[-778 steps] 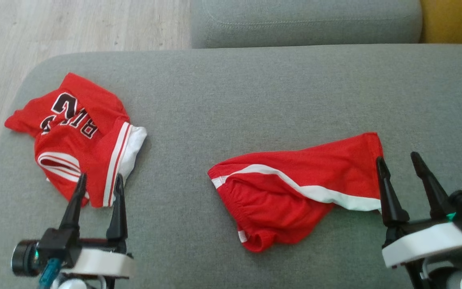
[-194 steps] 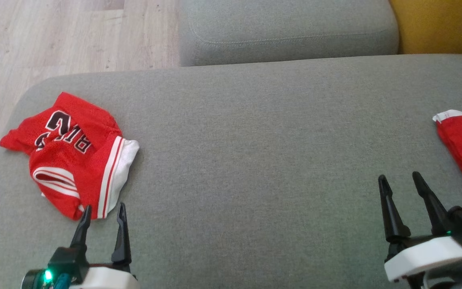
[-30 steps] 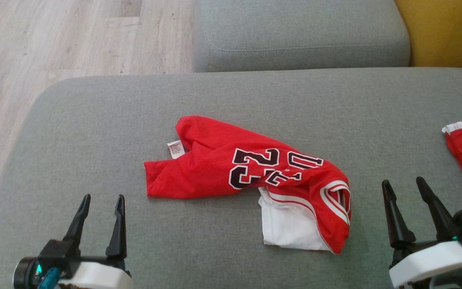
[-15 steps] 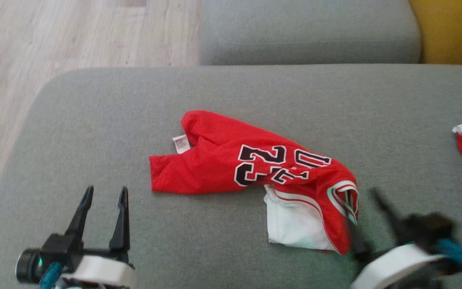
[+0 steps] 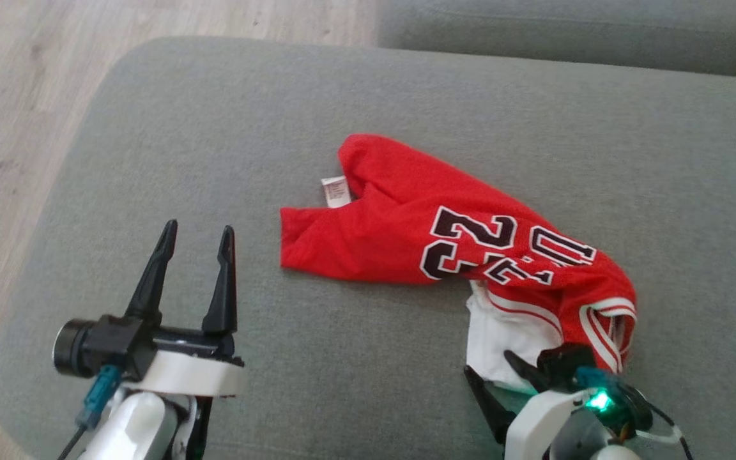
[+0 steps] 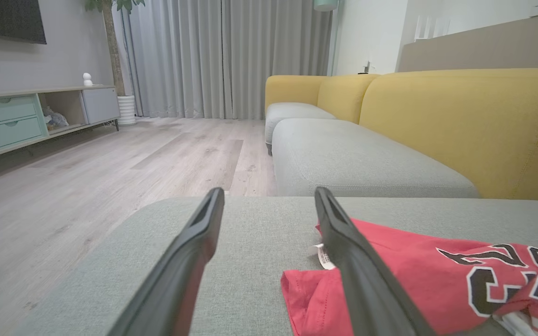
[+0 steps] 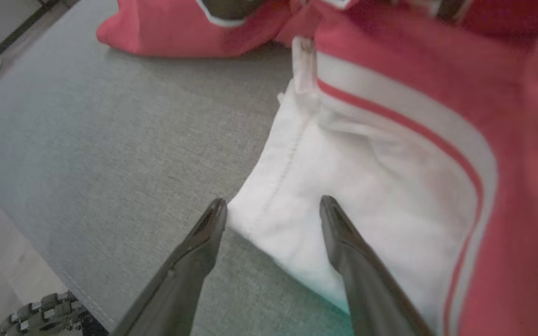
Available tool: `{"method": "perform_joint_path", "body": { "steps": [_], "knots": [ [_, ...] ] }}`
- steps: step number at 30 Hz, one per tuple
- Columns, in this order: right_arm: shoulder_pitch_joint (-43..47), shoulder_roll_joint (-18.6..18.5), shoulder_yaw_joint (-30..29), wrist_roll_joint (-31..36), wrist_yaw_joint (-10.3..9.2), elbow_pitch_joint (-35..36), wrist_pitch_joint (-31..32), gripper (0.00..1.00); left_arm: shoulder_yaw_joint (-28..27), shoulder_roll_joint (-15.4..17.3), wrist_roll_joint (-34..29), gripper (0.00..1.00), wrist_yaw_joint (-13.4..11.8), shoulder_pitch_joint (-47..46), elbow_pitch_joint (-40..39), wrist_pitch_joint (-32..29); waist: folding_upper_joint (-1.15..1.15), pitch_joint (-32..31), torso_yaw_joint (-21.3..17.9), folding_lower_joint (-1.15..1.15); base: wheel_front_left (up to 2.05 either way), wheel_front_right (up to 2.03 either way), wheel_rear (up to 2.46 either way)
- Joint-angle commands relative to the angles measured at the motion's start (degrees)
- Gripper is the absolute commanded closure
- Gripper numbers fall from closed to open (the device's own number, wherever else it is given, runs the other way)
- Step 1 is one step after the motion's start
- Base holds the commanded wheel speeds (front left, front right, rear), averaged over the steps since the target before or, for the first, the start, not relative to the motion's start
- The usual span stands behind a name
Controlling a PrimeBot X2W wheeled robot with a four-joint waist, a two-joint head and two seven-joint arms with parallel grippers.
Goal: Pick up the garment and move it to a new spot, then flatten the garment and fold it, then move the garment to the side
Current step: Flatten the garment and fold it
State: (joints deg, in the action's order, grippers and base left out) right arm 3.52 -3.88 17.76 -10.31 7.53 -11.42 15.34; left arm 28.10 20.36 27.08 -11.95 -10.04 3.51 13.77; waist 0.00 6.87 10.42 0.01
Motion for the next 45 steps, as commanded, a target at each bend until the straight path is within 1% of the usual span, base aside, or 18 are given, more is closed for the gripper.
{"method": "perform_joint_path", "body": {
  "steps": [1, 4, 5, 6, 11, 18, 22, 25, 29, 31, 32, 35, 37, 38, 39, 42, 44, 45],
  "knots": [
    [-2.08, -0.18, 1.38, 0.14, -0.04, 0.02, 0.02, 0.0, -2.03, 0.29, -0.69, 0.0, 0.31, -3.01, -1.09, 0.82, 0.0, 0.79, 0.98, -0.01, 0.0, 0.0, 0.0],
    [-2.8, -0.05, 1.54, -0.15, -0.04, -1.89, 0.57, 0.0, -2.17, -0.14, -0.79, 0.0, 0.56, -3.07, -0.66, 0.95, 0.0, 0.95, 1.23, -0.01, 0.0, 0.0, 0.0],
    [-3.07, 0.02, 1.4, -0.27, -0.04, -2.39, 0.62, 0.55, -2.25, -0.33, -0.83, 0.0, 0.67, -3.06, -0.45, 1.0, 0.0, 1.0, 1.32, -0.01, 0.0, 0.0, 0.0],
    [-3.24, 0.1, 1.19, -0.62, -0.04, -2.53, 0.37, 1.0, -2.35, -0.51, -0.87, 0.0, 0.78, -3.03, -0.25, 1.04, 0.0, 1.01, 1.37, -0.01, 0.0, 0.0, 0.0],
    [-2.95, 0.36, 0.95, -1.9, -0.04, 1.48, -0.65, 1.0, -2.99, -0.97, -1.03, 0.0, 1.11, -2.42, 0.44, 1.15, 0.0, 0.67, 0.86, -0.01, 0.0, 0.0, 0.0],
    [-2.18, -0.4, -0.91, -2.02, -0.04, 14.46, -0.21, 1.0, -4.17, -1.09, -1.36, 0.0, 1.24, -1.69, 0.47, 1.2, 0.0, 0.33, -1.09, -0.01, 0.0, 0.0, 0.0],
    [-2.74, -1.3, -5.68, -1.2, -0.04, 22.03, 0.59, 1.0, -4.8, -1.15, -1.73, 0.0, 1.28, -1.58, 0.2, 1.21, 0.0, 0.28, -2.21, -0.01, 0.0, 0.0, 0.0],
    [-3.6, -1.6, -12.29, -0.11, -0.04, 25.55, 1.02, 1.0, -5.15, -1.19, -1.94, 0.0, 1.34, -1.42, 0.04, 1.22, 0.0, 0.36, -2.85, -0.01, 0.0, 0.0, 0.0],
    [-3.96, -1.25, -23.08, 0.81, -0.04, 26.27, 1.46, 1.0, -5.42, -1.28, -2.07, 0.0, 1.56, -1.26, -0.02, 1.22, 0.0, 0.59, -3.27, -0.01, 0.0, 0.0, 0.0],
    [-3.53, -0.9, -28.46, 1.24, -0.04, 25.04, 1.51, 1.0, -5.47, -1.29, -2.08, 0.0, 1.66, -1.26, 0.01, 1.22, 0.0, 0.85, -3.34, -0.01, 0.0, 0.0, 0.0],
    [-2.95, -0.53, -32.56, 1.32, -0.04, 23.1, 1.12, 1.0, -5.52, -1.24, -2.07, 0.0, 1.73, -1.29, 0.08, 1.22, 0.0, 1.15, -3.39, -0.01, 0.0, 0.0, 0.0],
    [-1.9, -0.01, -36.49, 1.22, -0.04, 19.19, 0.19, 1.0, -5.61, -1.16, -1.97, 0.0, 1.83, -1.37, 0.24, 1.22, 0.0, 1.54, -3.51, -0.01, 0.0, 0.0, 0.0],
    [-1.16, 0.28, -36.5, 0.81, -0.04, 16.54, -0.29, 1.0, -5.69, -1.05, -1.87, 0.0, 1.86, -1.29, 0.38, 1.22, 0.0, 1.71, -3.73, -0.01, 0.0, 0.0, 0.0],
    [-0.86, 0.39, -36.2, 0.45, -0.04, 15.37, -0.81, 0.53, -5.7, -1.01, -1.83, 0.0, 1.88, -1.25, 0.46, 1.22, 0.0, 1.77, -3.79, -0.01, 0.0, 0.0, 0.0],
    [-0.61, 0.48, -35.71, 0.12, -0.04, 14.46, -1.52, 0.0, -5.73, -0.97, -1.79, 0.0, 1.9, -1.19, 0.56, 1.22, 0.0, 1.74, -3.87, -0.01, 0.0, 0.0, 0.0],
    [0.12, 0.77, -33.74, -1.2, -0.04, 14.36, -4.59, 0.0, -5.97, -0.82, -1.54, 0.0, 1.76, -0.69, 0.83, 1.22, 0.0, 1.35, -4.27, -0.01, 0.0, 0.0, 0.0],
    [0.64, 0.88, -32.3, -1.84, -0.04, 15.96, -6.87, 0.0, -6.23, -0.67, -1.28, 0.0, 1.54, -0.08, 0.9, 1.22, 0.0, 0.9, -4.68, -0.01, 0.0, 0.0, 0.0],
    [0.88, 0.94, -30.66, -2.21, -0.04, 18.25, -9.18, 0.0, -6.44, -0.42, -1.12, 0.0, 1.26, 0.67, 0.84, 1.22, 0.0, 0.33, -5.13, -0.01, 0.0, 0.0, 0.0]
  ]
}}
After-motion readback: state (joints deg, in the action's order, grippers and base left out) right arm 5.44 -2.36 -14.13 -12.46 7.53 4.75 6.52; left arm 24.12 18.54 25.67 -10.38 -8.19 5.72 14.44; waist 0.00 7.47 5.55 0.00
